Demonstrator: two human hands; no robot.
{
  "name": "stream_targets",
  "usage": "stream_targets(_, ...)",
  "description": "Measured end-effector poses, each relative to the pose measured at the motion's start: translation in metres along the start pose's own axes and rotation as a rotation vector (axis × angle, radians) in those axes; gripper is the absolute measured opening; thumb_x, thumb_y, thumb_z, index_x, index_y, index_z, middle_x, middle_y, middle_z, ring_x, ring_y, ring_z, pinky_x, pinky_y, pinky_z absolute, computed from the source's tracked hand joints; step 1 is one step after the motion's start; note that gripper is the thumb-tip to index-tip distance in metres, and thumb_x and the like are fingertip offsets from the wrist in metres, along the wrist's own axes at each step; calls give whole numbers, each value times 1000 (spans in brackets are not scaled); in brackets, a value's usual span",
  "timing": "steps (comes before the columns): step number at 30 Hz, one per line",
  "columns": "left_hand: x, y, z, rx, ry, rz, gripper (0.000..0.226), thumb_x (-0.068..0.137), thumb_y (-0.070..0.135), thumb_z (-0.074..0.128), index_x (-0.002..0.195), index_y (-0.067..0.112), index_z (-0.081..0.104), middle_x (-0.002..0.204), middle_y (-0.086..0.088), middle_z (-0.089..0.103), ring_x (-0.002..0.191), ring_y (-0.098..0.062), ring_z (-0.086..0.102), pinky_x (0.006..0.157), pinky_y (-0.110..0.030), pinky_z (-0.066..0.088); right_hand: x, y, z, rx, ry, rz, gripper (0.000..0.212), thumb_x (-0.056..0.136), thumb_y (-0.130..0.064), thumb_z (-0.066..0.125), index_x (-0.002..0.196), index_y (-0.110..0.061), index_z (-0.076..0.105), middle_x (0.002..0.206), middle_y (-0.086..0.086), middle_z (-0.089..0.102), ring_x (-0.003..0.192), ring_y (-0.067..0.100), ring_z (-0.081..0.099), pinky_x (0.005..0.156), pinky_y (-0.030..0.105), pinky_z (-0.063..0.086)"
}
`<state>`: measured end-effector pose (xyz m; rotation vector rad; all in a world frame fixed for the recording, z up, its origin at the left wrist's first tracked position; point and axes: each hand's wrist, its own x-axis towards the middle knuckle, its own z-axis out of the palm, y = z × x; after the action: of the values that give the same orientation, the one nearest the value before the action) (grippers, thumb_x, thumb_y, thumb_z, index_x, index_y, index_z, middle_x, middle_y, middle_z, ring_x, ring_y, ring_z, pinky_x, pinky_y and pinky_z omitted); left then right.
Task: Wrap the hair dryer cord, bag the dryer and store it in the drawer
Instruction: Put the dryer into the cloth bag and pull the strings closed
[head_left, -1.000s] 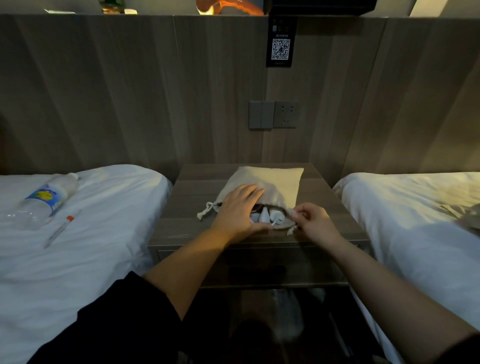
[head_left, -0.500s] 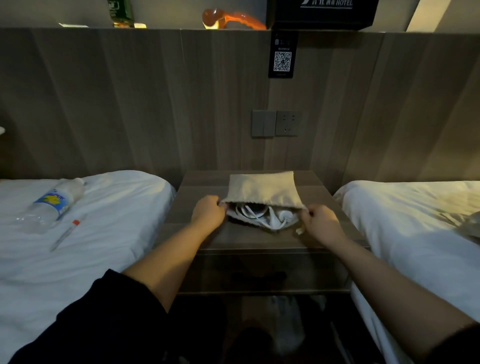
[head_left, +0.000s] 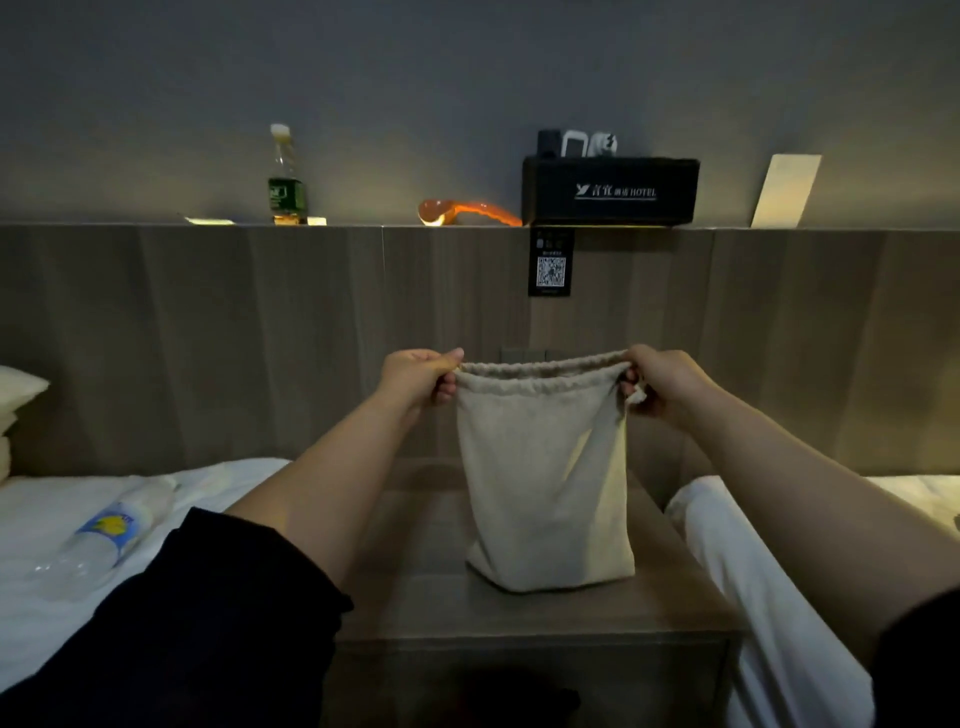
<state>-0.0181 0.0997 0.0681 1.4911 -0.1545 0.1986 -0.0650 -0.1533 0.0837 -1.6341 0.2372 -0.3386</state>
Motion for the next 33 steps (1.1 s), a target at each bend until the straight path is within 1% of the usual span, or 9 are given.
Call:
stream_targets(9, -1, 9, 15, -128, 9, -30, 17, 90, -1, 54, 73, 1, 57, 43, -6, 58, 31, -7, 53, 38, -16, 49, 18, -1, -31, 12, -108, 44, 33, 92, -29, 53, 65, -11, 54, 60, 6, 50, 55, 18, 47, 61, 31, 44)
stream_targets(11, 1, 9, 14, -136, 53, -19, 16, 89, -3, 53, 75, 3, 58, 46, -8, 57, 32, -7, 53, 38, -16, 48, 22, 0, -37, 68, -10, 17, 31, 93, -25, 53, 66, -10, 55, 61, 7, 51, 56, 19, 49, 60, 32, 45)
stream_targets(15, 8, 5, -1, -192, 259, -1, 12, 90, -2, 51, 84, 3, 60, 31, 1, 52, 28, -5, 50, 33, -14, 42, 31, 1, -60, 319, 443, -2, 30, 92, -22, 54, 65, -7, 54, 62, 9, 57, 44, 15, 55, 49, 29, 49)
stream_targets(18, 5, -3, -4, -252, 266, -36, 14, 91, -1, 50, 82, 5, 59, 38, -1, 55, 29, -4, 50, 35, -14, 44, 37, 12, -69, 196, 553, -35, 30, 93, -23, 51, 78, 1, 63, 63, 7, 59, 52, 16, 58, 62, 34, 55)
stream_targets(20, 0, -7, 1, -308, 186, -43, 14, 91, -2, 49, 84, 6, 59, 37, 1, 55, 32, -4, 52, 37, -15, 46, 36, 23, -65, -92, 510, -117, 31, 94, -22, 49, 93, 2, 67, 71, 9, 63, 64, 22, 61, 69, 40, 56)
stream_targets(23, -4, -9, 8, -325, 88, -33, 14, 92, -2, 49, 85, 7, 58, 37, 2, 56, 35, -5, 55, 39, -15, 48, 22, 27, -49, -441, 362, -353, 32, 95, -23, 45, 113, -1, 60, 98, 13, 63, 82, 22, 57, 69, 30, 47)
stream_targets(26, -5, -11, 13, -284, 32, -19, 18, 92, -1, 48, 81, 9, 58, 37, 2, 56, 34, -5, 53, 39, -14, 46, 11, 27, -24, -635, 44, -584, 53, 89, -40, 53, 135, -15, 43, 135, 9, 49, 119, 25, 49, 98, 37, 41)
stream_targets(29, -9, -14, 17, -199, -42, 13, 17, 92, -1, 49, 83, 8, 60, 39, 2, 55, 34, -6, 52, 37, -14, 44, 14, 37, -5, -1047, -167, -619, 78, 79, -49, 62, 144, -25, 27, 155, 8, 24, 142, 29, 22, 116, 49, 20)
stream_targets(33, -14, -19, 15, -39, -168, 44, 17, 91, 0, 51, 84, 9, 63, 48, -1, 58, 40, -8, 54, 39, -16, 45, 26, 47, 21, -1276, -315, -589, 81, 79, -29, 62, 147, -27, 18, 158, 4, 15, 145, 29, 10, 116, 52, 10)
